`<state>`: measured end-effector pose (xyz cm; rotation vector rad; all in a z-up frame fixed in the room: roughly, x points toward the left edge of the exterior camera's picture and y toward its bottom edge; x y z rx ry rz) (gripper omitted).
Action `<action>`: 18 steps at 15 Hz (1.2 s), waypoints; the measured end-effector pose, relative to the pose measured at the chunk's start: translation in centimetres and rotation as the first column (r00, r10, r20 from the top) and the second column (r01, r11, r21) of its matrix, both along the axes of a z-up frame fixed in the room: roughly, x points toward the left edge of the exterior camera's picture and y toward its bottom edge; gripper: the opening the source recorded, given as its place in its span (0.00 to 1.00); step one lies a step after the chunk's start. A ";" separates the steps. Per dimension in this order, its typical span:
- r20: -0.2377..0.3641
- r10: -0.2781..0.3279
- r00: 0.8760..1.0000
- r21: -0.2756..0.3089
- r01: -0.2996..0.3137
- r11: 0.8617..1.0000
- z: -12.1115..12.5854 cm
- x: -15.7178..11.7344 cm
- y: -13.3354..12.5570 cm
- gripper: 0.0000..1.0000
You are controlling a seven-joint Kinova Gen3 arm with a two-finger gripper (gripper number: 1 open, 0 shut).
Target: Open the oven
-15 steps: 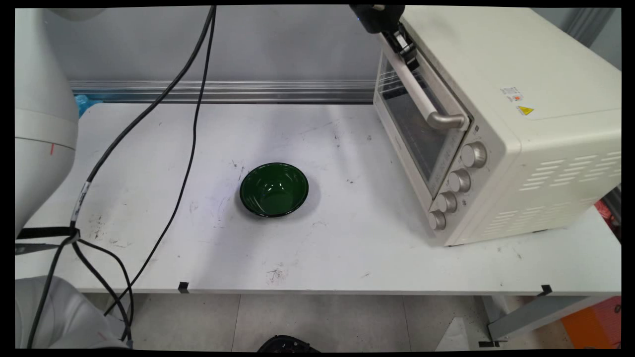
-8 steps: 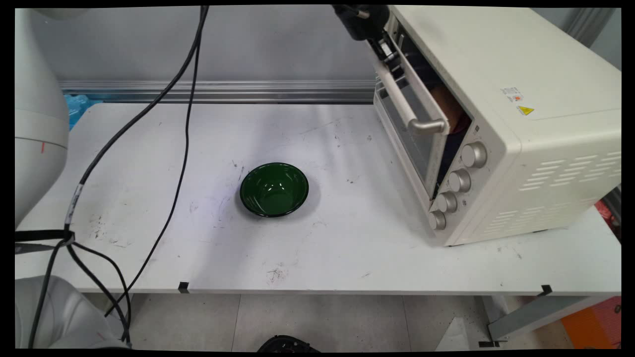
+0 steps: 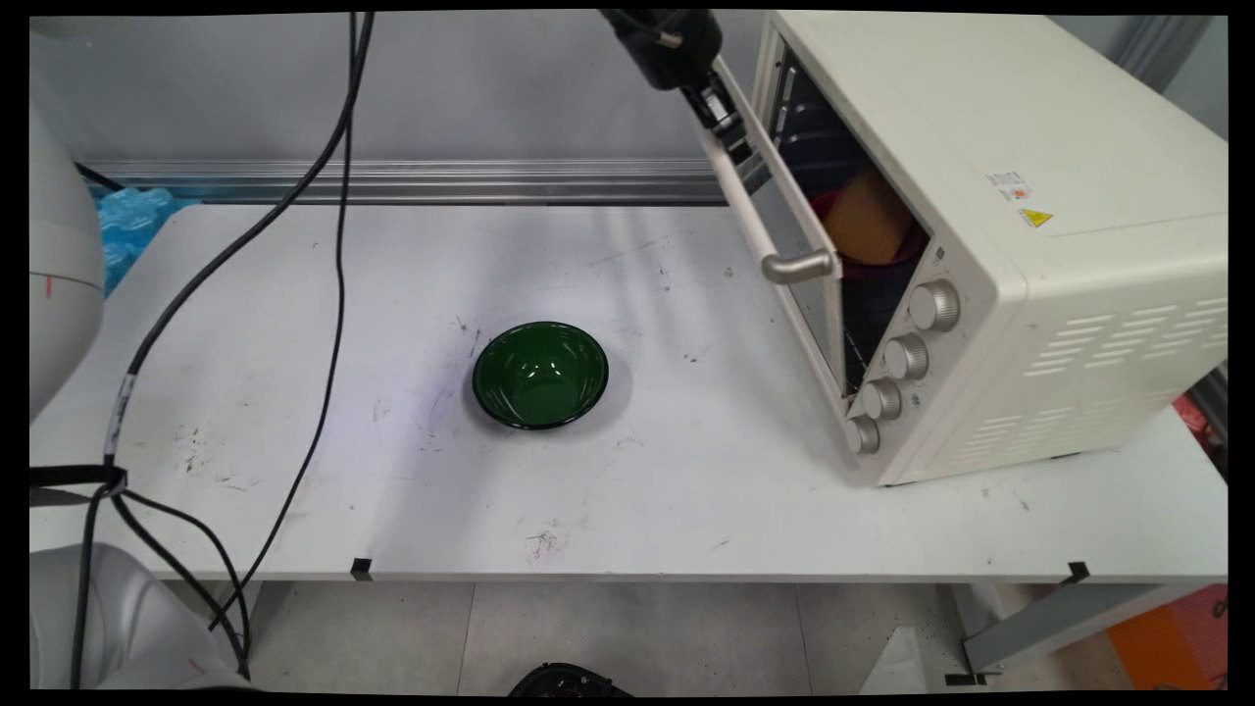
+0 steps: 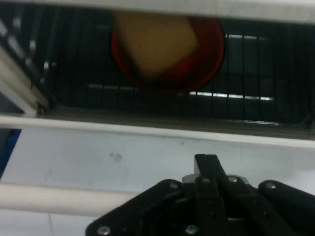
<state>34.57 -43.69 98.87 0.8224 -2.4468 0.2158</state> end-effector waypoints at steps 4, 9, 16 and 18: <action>0.007 0.021 1.000 0.020 -0.022 1.000 -0.7 1.3 1.3 0.00; -0.001 0.018 1.000 0.025 -0.018 1.000 -2.2 2.7 3.1 0.00; -0.016 -0.003 1.000 -0.012 0.003 1.000 -5.1 4.0 4.7 0.00; -0.015 -0.016 1.000 -0.035 0.016 0.999 -5.9 4.4 5.1 0.00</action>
